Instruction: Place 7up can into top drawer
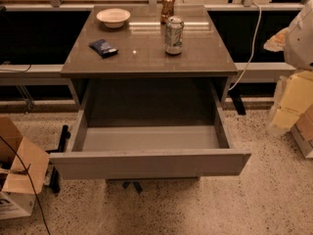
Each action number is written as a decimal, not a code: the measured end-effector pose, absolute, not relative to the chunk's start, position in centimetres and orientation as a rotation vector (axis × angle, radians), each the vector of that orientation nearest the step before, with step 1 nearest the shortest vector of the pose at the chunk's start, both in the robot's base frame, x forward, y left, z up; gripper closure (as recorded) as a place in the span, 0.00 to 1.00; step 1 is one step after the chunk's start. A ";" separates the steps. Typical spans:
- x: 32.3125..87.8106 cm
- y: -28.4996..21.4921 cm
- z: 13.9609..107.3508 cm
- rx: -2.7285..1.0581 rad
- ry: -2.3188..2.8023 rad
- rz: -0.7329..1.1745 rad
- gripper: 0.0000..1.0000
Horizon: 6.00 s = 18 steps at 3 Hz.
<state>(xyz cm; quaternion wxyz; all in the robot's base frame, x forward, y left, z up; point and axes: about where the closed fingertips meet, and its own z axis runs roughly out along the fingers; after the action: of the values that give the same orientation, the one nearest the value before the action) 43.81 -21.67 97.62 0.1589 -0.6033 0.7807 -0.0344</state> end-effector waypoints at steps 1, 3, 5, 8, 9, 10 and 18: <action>43.8 -21.7 97.6 -1.725 2.232 -0.098 0.00; 51.7 -19.9 98.3 -1.730 2.096 -0.085 0.00; 52.8 -19.4 100.9 -1.663 2.070 -0.124 0.00; 69.9 -15.9 94.1 -1.167 2.026 0.032 0.00; 78.3 -14.4 92.7 -0.991 1.958 0.127 0.00; 82.3 -12.9 91.6 -0.921 1.925 0.204 0.00; 60.0 -10.7 89.7 -1.550 1.715 0.375 1.00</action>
Offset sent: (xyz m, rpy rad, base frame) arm 0.0657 0.0167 0.0043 0.0997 -0.1049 0.0305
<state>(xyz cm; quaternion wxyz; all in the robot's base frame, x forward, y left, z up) 59.97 -10.75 89.75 0.3894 -0.6096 0.6745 0.1476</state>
